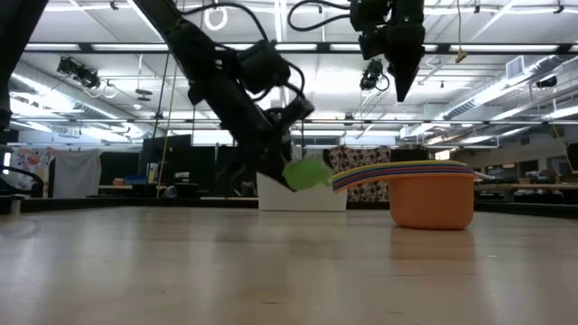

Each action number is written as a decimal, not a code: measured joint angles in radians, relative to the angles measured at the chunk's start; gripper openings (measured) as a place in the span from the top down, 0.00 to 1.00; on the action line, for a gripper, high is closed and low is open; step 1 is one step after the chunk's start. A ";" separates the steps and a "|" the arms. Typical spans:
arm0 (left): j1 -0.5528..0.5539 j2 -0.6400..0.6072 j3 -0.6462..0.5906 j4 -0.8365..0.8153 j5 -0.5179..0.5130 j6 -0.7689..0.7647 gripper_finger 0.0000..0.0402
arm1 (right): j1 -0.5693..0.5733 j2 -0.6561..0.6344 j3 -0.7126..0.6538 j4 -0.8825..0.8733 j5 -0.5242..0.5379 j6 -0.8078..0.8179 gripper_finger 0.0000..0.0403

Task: Nest measuring cups in basket
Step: Stack the green measuring cup on top of the yellow measuring cup

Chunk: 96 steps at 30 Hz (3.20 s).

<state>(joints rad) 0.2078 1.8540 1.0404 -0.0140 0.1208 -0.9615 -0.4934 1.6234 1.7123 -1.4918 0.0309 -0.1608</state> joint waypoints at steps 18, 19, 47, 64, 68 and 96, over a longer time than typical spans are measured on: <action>-0.273 -0.208 0.045 -0.104 -0.377 -0.372 0.96 | -0.028 -0.240 0.001 0.050 0.127 0.078 0.61; -0.292 -0.199 0.068 -0.100 -0.439 -0.413 0.96 | -0.028 -0.264 0.001 0.064 0.127 0.078 0.61; -0.464 0.527 1.193 -0.850 -0.714 -1.062 0.96 | -0.030 -0.614 0.001 0.129 0.094 -0.105 0.61; -0.437 0.596 1.194 -0.859 -0.638 -1.113 0.96 | 0.063 -0.629 0.001 0.111 0.020 -0.128 0.61; -0.399 0.596 1.194 -0.837 -0.539 -1.040 0.96 | 0.062 -0.628 0.001 0.107 0.020 -0.130 0.61; -0.356 0.595 1.194 -0.891 -0.305 -0.885 0.89 | 0.063 -0.629 0.001 0.106 0.020 -0.131 0.61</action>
<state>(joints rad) -0.1486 2.4493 2.2349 -0.9047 -0.1844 -1.8465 -0.4309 0.9943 1.7134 -1.3854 0.0505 -0.2916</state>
